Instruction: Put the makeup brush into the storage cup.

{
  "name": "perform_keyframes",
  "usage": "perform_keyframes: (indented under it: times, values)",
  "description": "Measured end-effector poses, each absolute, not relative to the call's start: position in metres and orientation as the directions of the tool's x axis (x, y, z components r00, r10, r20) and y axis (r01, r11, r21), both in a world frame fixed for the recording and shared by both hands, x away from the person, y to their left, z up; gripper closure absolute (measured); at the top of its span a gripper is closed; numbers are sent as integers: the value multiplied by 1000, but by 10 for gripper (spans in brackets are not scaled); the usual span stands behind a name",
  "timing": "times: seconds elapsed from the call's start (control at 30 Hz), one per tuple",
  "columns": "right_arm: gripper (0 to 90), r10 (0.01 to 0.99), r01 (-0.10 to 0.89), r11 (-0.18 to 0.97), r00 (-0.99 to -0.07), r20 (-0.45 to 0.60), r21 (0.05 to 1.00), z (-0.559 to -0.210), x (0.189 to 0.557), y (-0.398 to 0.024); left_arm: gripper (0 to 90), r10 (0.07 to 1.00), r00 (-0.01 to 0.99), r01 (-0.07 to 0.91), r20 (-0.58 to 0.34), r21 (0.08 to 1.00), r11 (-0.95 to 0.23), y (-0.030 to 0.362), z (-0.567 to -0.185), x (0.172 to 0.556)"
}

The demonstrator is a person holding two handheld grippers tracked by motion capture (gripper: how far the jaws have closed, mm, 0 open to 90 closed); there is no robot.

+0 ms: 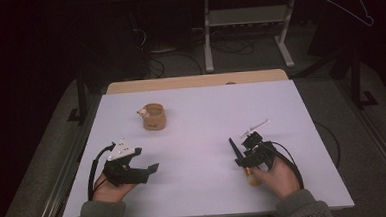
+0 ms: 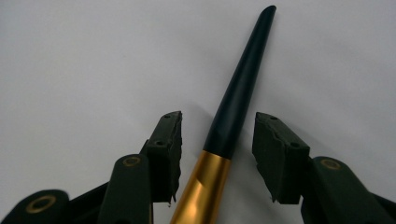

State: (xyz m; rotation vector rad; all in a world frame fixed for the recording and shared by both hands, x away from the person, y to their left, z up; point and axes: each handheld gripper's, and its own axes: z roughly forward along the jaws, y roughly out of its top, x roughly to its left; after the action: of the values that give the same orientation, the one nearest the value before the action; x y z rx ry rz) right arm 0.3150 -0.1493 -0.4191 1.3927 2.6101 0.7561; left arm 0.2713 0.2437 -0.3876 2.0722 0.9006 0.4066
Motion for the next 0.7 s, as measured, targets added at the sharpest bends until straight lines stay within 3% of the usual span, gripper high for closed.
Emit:
perform_keyframes:
  times: [0.47,0.7]
  values:
    - [620,818,768,472,-564,111,433,-424,318,-143,184,716,698,454,-19,785,-421,244,-388,272]
    - [687,819,751,508,-573,34,422,-426,315,-132,184,715,699,452,-15,783,-426,244,-388,272]
